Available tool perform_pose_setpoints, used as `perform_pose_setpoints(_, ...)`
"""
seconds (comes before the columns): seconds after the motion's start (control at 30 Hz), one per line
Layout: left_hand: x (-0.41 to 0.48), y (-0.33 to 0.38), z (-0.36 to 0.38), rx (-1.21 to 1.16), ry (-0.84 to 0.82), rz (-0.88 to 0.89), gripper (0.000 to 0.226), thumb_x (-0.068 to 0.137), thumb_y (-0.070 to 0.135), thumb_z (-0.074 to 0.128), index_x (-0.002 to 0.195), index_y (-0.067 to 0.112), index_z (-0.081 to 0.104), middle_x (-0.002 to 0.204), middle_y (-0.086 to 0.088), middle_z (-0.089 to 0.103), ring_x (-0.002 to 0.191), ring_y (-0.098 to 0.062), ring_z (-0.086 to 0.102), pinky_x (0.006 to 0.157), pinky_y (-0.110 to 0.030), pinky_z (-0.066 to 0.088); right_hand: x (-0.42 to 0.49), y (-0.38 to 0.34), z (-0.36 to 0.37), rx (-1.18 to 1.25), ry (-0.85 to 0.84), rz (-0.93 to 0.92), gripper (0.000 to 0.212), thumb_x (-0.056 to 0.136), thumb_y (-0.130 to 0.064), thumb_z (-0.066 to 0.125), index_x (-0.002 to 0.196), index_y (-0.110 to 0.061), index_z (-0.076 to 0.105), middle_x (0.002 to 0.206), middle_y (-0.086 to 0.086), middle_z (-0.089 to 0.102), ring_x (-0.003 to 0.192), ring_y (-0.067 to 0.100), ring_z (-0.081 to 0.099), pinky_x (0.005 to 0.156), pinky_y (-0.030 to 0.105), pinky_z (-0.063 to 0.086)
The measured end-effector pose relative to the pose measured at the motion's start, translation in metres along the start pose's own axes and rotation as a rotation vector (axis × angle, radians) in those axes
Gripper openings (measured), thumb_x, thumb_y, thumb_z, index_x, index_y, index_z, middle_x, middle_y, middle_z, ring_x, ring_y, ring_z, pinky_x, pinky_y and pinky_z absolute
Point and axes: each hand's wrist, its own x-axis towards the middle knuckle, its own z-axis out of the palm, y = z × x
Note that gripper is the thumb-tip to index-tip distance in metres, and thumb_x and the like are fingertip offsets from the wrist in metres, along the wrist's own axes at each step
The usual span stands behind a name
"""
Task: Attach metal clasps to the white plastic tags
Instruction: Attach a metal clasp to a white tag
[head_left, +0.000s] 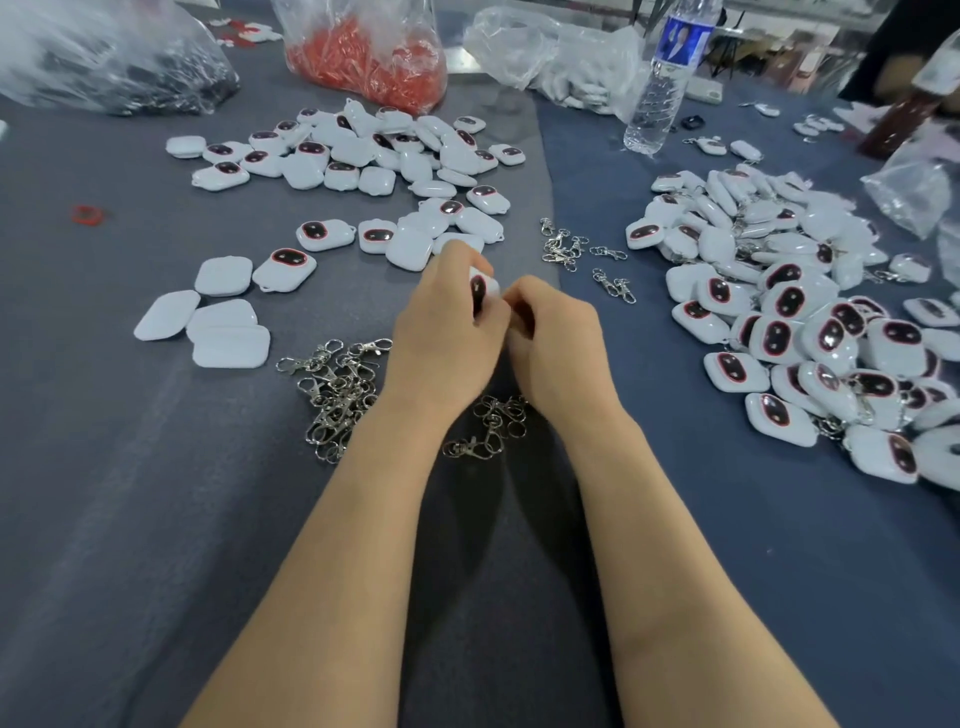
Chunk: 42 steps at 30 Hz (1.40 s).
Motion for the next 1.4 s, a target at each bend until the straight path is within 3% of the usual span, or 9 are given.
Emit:
perform_pose_setpoints(0.13, 0.010, 0.004, 0.000, -0.581, 0.032, -0.408, 0.010, 0.090, 0.007, 0.046, 0.093, 0.016, 0.049, 0.073, 0.003, 0.052, 0.051, -0.003, 0.044, 0.050, -0.016, 0.036, 0.001, -0.005, 0.002, 0.314, 0.031, 0.133, 0.011, 0.093, -0.014, 0.055, 0.084, -0.020, 0.054, 0.073, -0.011, 0.056, 0.066, 0.000, 0.051, 0.059, 0.009, 0.038)
perform_pose_setpoints(0.23, 0.012, 0.005, -0.004, -1.193, -0.003, -0.755, 0.013, 0.091, 0.004, 0.042, 0.081, 0.010, 0.047, 0.058, 0.000, 0.048, 0.038, -0.003, 0.034, 0.039, -0.015, 0.029, 0.004, -0.009, 0.004, 0.468, 0.039, 0.190, 0.019, 0.091, -0.014, 0.059, 0.080, -0.028, 0.054, 0.075, -0.009, 0.061, 0.074, 0.006, 0.059, 0.062, 0.007, 0.042)
perform_pose_setpoints(0.5, 0.011, 0.005, -0.004, -1.679, -0.122, -0.947, 0.012, 0.092, 0.004, 0.038, 0.084, 0.005, 0.048, 0.062, 0.003, 0.028, 0.035, -0.003, 0.033, 0.036, -0.012, 0.033, 0.002, -0.014, 0.006, 0.529, 0.184, 0.196, 0.018, 0.090, -0.011, 0.060, 0.080, -0.026, 0.061, 0.075, -0.014, 0.062, 0.071, -0.002, 0.057, 0.067, 0.009, 0.044)
perform_pose_setpoints(0.67, 0.010, 0.008, -0.003, -1.301, -0.061, -0.812, 0.007, 0.091, 0.003, 0.041, 0.092, 0.007, 0.046, 0.068, -0.001, 0.038, 0.038, -0.004, 0.034, 0.038, -0.015, 0.031, 0.000, -0.012, 0.005, 0.282, 0.202, 0.103, 0.010, 0.091, -0.009, 0.057, 0.087, -0.013, 0.064, 0.085, 0.001, 0.064, 0.079, 0.010, 0.055, 0.067, 0.008, 0.038)
perform_pose_setpoints(0.8, 0.006, 0.006, -0.002, -0.322, 0.057, -0.282, 0.013, 0.090, 0.008, 0.050, 0.100, 0.014, 0.052, 0.081, 0.000, 0.056, 0.063, -0.010, 0.050, 0.057, -0.018, 0.039, 0.002, -0.005, 0.002, 0.077, 0.076, 0.069, 0.010, 0.092, -0.009, 0.054, 0.090, -0.010, 0.064, 0.091, 0.006, 0.064, 0.086, 0.022, 0.055, 0.074, 0.029, 0.042)
perform_pose_setpoints(0.9, -0.001, 0.002, -0.001, -0.059, -0.022, 0.025, 0.013, 0.091, 0.013, 0.053, 0.103, 0.015, 0.054, 0.099, -0.002, 0.058, 0.082, -0.017, 0.053, 0.071, -0.023, 0.039, 0.003, 0.002, -0.001, 0.019, 0.025, 0.061, 0.013, 0.090, -0.008, 0.052, 0.092, -0.010, 0.065, 0.094, 0.009, 0.065, 0.090, 0.025, 0.055, 0.076, 0.033, 0.042)
perform_pose_setpoints(1.0, 0.004, 0.001, 0.000, -0.195, 0.004, -0.050, 0.011, 0.091, 0.012, 0.053, 0.098, 0.020, 0.051, 0.087, 0.004, 0.057, 0.069, -0.005, 0.051, 0.063, -0.013, 0.038, 0.003, 0.002, -0.004, 0.095, 0.063, 0.056, 0.010, 0.090, -0.011, 0.058, 0.094, -0.012, 0.067, 0.092, 0.004, 0.066, 0.084, 0.014, 0.058, 0.070, 0.015, 0.039)
perform_pose_setpoints(1.2, 0.010, 0.006, -0.006, -1.245, 0.013, -0.727, 0.018, 0.093, 0.005, 0.046, 0.078, 0.013, 0.050, 0.056, 0.004, 0.048, 0.037, -0.003, 0.038, 0.040, -0.015, 0.036, 0.006, -0.003, -0.002, 0.375, 0.100, 0.154, 0.008, 0.089, -0.017, 0.063, 0.090, -0.023, 0.068, 0.076, -0.016, 0.061, 0.068, -0.007, 0.054, 0.064, 0.004, 0.038)
perform_pose_setpoints(1.4, 0.009, 0.009, -0.006, -1.138, 0.008, -0.713, 0.011, 0.094, 0.008, 0.046, 0.092, 0.013, 0.055, 0.067, 0.002, 0.052, 0.042, -0.003, 0.043, 0.042, -0.015, 0.040, 0.005, -0.008, -0.003, 0.492, 0.031, 0.151, 0.016, 0.086, -0.009, 0.062, 0.095, -0.022, 0.064, 0.081, -0.017, 0.064, 0.069, -0.011, 0.058, 0.065, 0.003, 0.042)
